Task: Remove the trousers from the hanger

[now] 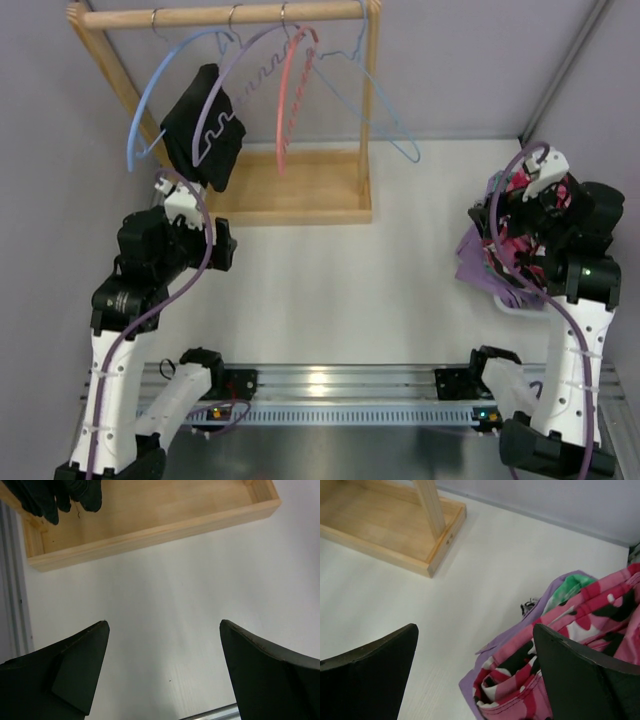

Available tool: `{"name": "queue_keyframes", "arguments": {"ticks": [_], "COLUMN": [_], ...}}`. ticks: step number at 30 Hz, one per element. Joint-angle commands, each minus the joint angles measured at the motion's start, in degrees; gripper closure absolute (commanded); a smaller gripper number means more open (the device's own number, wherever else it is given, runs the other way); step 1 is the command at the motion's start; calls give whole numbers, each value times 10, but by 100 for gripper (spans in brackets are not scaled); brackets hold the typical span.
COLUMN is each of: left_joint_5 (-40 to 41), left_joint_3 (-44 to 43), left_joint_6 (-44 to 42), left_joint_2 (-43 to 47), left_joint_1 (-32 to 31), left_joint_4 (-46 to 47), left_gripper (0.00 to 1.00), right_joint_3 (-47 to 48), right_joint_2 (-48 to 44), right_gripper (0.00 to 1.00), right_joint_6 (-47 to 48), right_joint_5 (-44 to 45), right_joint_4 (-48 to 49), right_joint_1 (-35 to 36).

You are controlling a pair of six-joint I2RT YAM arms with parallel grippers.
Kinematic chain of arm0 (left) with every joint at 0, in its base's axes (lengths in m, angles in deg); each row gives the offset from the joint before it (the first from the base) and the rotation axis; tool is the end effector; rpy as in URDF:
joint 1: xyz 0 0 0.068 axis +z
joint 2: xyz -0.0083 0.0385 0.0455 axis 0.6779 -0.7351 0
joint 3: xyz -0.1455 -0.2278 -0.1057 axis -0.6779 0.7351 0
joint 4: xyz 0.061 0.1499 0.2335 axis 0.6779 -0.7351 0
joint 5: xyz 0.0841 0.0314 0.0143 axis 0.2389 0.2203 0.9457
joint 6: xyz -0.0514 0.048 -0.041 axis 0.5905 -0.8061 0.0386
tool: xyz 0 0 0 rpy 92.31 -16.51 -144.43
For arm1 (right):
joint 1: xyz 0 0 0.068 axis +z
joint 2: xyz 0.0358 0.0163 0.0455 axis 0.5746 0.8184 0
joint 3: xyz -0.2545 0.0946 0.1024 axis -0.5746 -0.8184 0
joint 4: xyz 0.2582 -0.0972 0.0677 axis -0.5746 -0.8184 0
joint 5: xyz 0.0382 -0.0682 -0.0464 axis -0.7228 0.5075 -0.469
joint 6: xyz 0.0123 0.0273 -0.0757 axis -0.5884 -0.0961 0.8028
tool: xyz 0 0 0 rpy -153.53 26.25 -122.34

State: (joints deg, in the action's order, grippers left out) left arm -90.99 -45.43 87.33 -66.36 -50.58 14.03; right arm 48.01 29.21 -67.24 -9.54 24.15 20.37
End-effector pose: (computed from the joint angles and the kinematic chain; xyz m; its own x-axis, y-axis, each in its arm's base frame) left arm 0.1652 -0.0326 0.4136 -0.4305 0.0659 -0.9002 0.2600 0.9641 -0.0538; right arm 0.2006 -0.0116 0.4379 -0.2399 -0.1294 -0.9621 -0.3668 0.9297 -0.0336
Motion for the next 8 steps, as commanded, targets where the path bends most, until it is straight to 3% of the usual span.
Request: {"name": "queue_keyframes", "arguments": {"ticks": [1,8], "left_joint_5": [47,50], "left_joint_3": [11,15], "left_joint_6": [-56,-41], "left_joint_2": [27,33], "left_joint_1": [3,3], "left_joint_4": [-48,-57], "left_gripper": [2,2], "right_joint_3": [-51,-97], "right_joint_2": [-51,-114], "right_gripper": [1,1], "right_joint_6": [32,43], "right_joint_5": [-30,-30], "right_joint_4": [-35,-56], "right_joint_1": [-5,-5]}}
